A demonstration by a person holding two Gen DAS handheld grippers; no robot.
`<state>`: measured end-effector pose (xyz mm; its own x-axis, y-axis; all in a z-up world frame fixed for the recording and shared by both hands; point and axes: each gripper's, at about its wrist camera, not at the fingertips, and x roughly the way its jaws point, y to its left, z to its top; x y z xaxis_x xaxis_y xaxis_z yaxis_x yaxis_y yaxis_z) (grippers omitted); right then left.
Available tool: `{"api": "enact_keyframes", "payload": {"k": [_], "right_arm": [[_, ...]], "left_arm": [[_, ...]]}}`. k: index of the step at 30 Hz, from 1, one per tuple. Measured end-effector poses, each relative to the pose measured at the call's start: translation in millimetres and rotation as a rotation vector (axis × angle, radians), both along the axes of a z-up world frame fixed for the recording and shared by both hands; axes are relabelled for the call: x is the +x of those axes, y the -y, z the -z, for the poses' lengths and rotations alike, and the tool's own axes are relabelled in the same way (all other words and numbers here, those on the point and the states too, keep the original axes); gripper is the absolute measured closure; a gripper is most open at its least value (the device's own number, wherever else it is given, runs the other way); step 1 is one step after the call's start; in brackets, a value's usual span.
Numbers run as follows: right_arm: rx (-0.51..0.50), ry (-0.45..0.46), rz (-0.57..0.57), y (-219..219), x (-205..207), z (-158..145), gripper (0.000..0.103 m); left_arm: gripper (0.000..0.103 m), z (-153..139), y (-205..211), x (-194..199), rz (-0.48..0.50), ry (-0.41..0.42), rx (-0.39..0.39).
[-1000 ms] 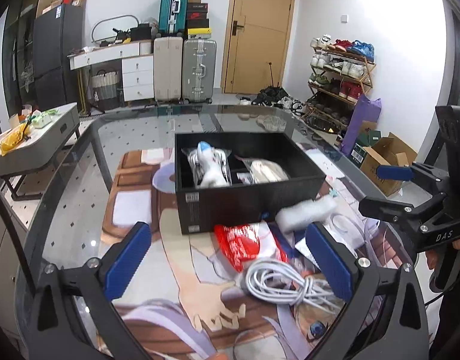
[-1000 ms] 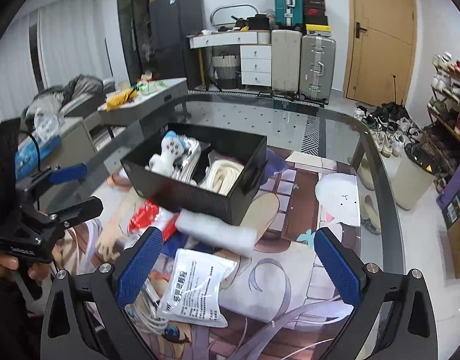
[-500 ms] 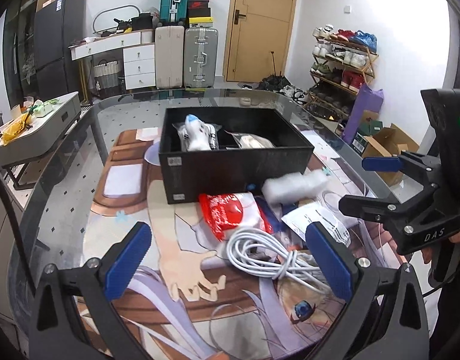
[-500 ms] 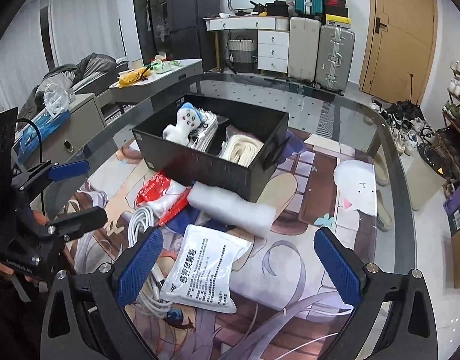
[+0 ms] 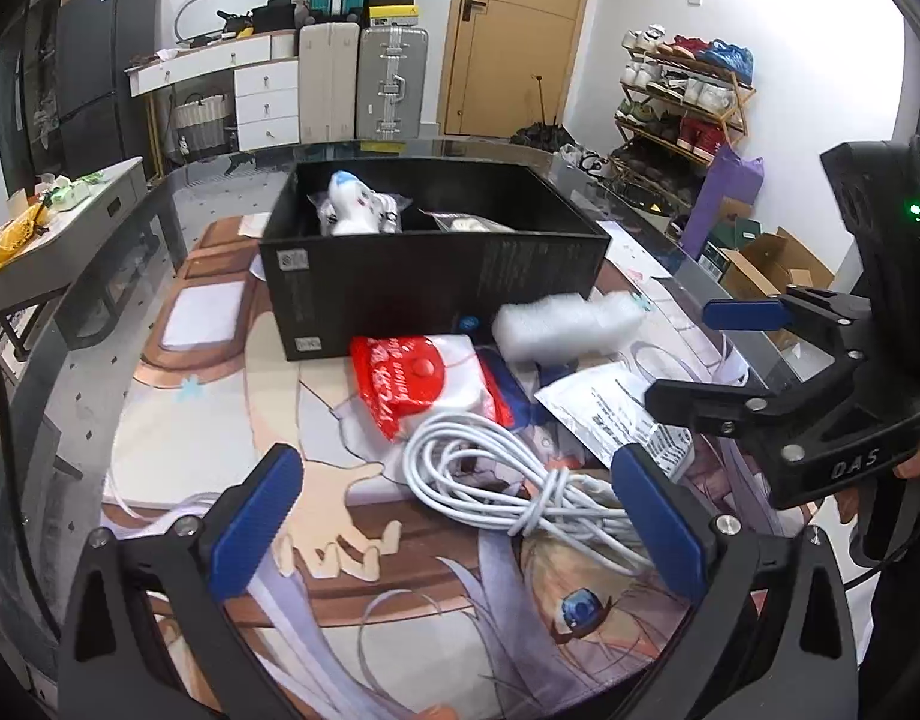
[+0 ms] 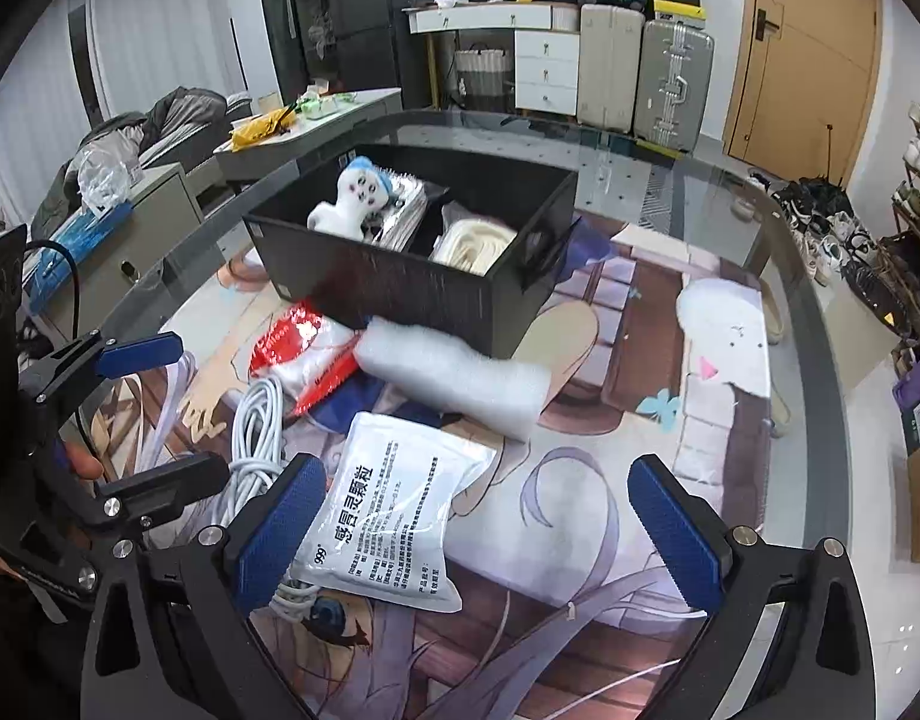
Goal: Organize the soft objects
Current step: 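Withdraw both open grippers from the box toward the remaining pile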
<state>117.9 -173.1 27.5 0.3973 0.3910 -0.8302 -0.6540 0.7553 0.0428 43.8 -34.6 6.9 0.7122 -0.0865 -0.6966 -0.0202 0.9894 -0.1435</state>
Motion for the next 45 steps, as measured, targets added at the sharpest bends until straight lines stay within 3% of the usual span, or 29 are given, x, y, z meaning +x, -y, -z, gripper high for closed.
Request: {"api": "enact_keyframes", "payload": {"k": [8,17,26,34,45], "right_arm": [[-0.011,-0.022,0.005,3,3,9,0.001],[-0.006,-0.033,0.004,4,4,11,0.001],[-0.004,-0.048,0.005,4,5,15,0.001],[-0.008,-0.051,-0.036,-12,-3,17,0.001],[-0.134,-0.054,-0.056,-36,-7,39,0.001]], "left_arm": [[0.000,1,18,-3,0.088,-0.003,0.014],[0.000,2,26,0,0.098,-0.025,-0.033],[0.000,17,28,4,0.074,-0.089,0.048],[0.000,22,3,-10,0.065,-0.096,-0.009],[0.000,21,-16,-19,0.056,-0.098,-0.030]]}}
